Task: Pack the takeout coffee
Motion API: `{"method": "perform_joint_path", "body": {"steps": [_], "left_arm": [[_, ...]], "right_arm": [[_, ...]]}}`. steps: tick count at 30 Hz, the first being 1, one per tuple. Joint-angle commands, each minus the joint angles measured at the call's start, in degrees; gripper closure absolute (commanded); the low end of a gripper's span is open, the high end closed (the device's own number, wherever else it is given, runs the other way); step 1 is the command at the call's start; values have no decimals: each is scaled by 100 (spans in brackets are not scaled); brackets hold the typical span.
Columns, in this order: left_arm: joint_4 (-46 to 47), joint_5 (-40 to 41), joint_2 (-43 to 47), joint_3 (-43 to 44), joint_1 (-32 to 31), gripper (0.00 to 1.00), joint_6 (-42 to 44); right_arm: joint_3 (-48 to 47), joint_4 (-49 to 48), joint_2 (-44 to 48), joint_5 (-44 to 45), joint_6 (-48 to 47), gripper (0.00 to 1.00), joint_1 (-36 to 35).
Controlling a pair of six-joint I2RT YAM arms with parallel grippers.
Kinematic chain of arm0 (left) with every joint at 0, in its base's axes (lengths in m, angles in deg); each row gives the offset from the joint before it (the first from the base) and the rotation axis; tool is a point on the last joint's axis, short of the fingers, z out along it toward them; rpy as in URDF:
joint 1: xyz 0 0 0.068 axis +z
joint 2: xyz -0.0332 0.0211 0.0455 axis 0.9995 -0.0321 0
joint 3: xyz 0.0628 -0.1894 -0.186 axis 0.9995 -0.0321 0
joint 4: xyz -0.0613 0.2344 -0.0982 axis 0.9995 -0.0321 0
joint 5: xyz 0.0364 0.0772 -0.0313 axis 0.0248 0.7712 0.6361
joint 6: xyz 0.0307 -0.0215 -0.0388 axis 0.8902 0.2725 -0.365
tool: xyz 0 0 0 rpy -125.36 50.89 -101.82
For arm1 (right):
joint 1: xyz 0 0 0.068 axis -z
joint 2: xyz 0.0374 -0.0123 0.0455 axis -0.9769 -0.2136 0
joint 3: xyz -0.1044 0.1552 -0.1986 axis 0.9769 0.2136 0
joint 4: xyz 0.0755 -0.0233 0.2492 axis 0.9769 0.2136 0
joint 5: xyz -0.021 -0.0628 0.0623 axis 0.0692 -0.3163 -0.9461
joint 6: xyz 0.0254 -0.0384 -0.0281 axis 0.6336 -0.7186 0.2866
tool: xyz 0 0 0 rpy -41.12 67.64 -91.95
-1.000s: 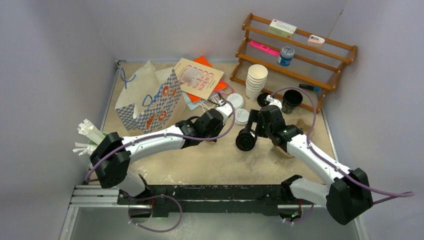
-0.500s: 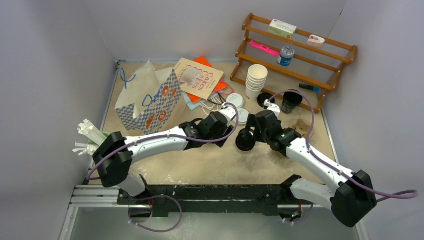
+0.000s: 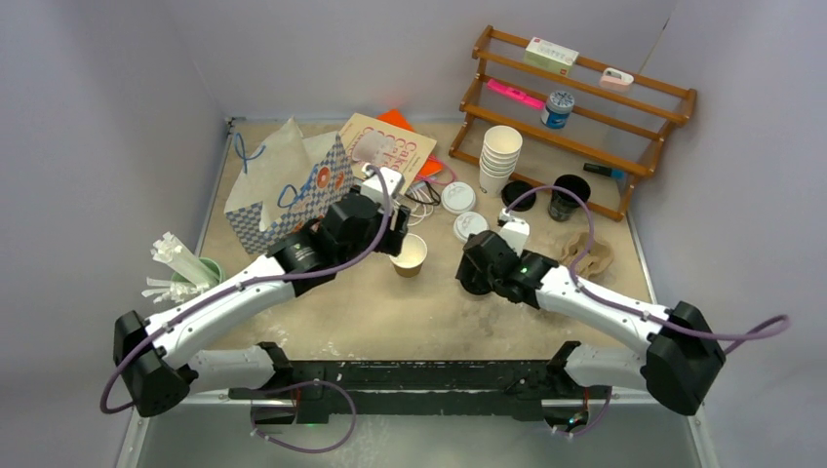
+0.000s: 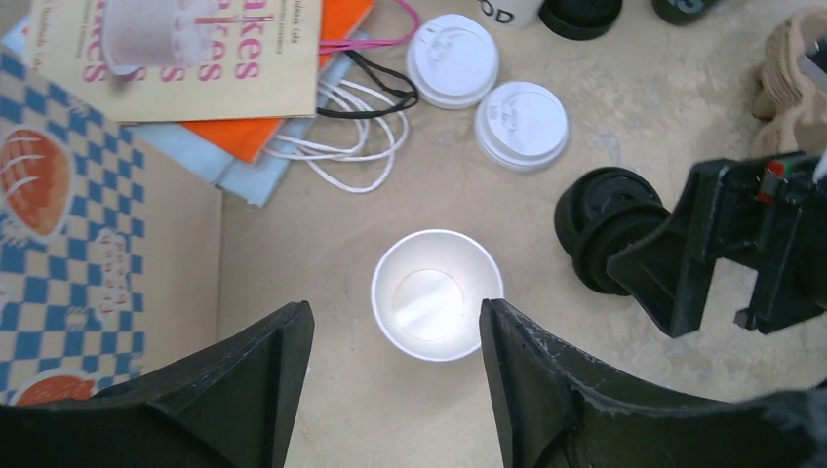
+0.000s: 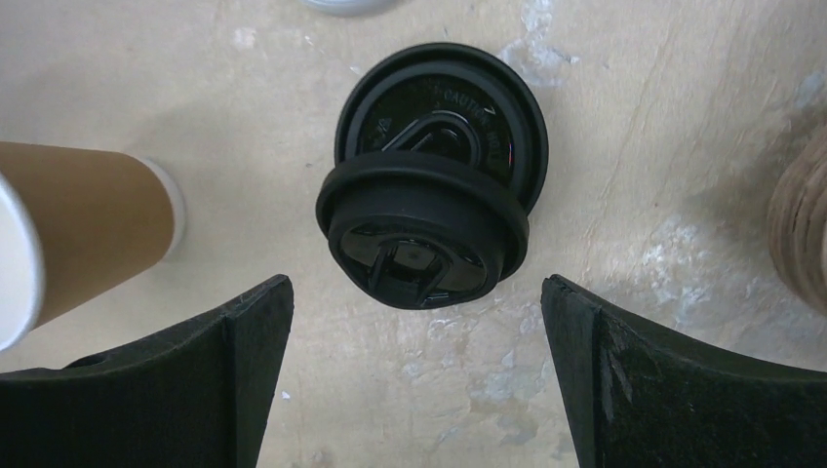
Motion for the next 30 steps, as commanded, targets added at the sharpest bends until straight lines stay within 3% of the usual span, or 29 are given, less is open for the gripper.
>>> {"method": "perform_joint_path", "body": {"steps": [1, 17, 30], "left_arm": [[131, -219, 342, -366, 257, 35, -107], [274, 95, 845, -921, 268, 39, -308], [275, 142, 853, -933, 268, 40, -255]], "right_arm": [[-283, 434, -227, 711, 1005, 1, -338], [-475, 411, -1251, 668, 1681, 10, -435], [-698, 622, -1480, 1098, 1575, 7, -436]]}}
